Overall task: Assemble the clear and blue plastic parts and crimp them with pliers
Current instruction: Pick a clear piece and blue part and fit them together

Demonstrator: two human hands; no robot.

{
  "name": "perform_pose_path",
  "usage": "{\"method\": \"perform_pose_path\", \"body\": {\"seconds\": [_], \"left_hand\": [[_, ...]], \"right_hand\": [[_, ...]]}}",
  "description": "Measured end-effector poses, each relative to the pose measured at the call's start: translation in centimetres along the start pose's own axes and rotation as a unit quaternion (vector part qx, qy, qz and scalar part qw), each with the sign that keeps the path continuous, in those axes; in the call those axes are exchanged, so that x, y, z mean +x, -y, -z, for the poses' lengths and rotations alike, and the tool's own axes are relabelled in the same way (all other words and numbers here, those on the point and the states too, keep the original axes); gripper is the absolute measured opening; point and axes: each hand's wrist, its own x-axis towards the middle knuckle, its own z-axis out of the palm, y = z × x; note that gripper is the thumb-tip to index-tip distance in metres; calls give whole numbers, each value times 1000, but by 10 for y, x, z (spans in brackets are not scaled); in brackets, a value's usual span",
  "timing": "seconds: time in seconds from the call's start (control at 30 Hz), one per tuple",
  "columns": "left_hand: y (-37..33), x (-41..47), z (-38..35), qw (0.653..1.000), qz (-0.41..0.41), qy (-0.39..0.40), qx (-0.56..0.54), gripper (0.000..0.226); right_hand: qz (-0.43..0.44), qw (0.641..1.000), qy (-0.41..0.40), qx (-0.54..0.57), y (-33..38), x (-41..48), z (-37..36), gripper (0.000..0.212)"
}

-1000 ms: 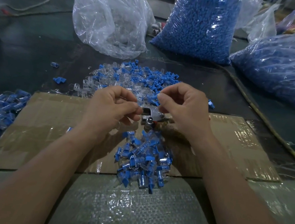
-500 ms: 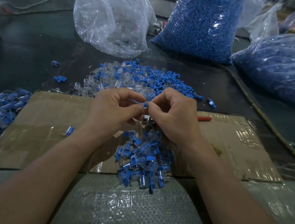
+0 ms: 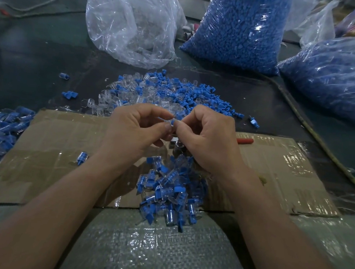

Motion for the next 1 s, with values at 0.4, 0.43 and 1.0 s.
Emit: {"method": "perform_pose_path", "body": {"seconds": [0.4,0.43,1.0], "left_hand": [[2,0,0,1000,-22,-8,7,13],[2,0,0,1000,-23,-8,5,13],[-2,-2,-2,999,-22,-2,-28,19]], "right_hand": [[-8,1000,13,23,2,-1,1,29],[-10,1000,15,25,2,-1,1,29],[32,997,17,-70,4,-2,2,16]]}}
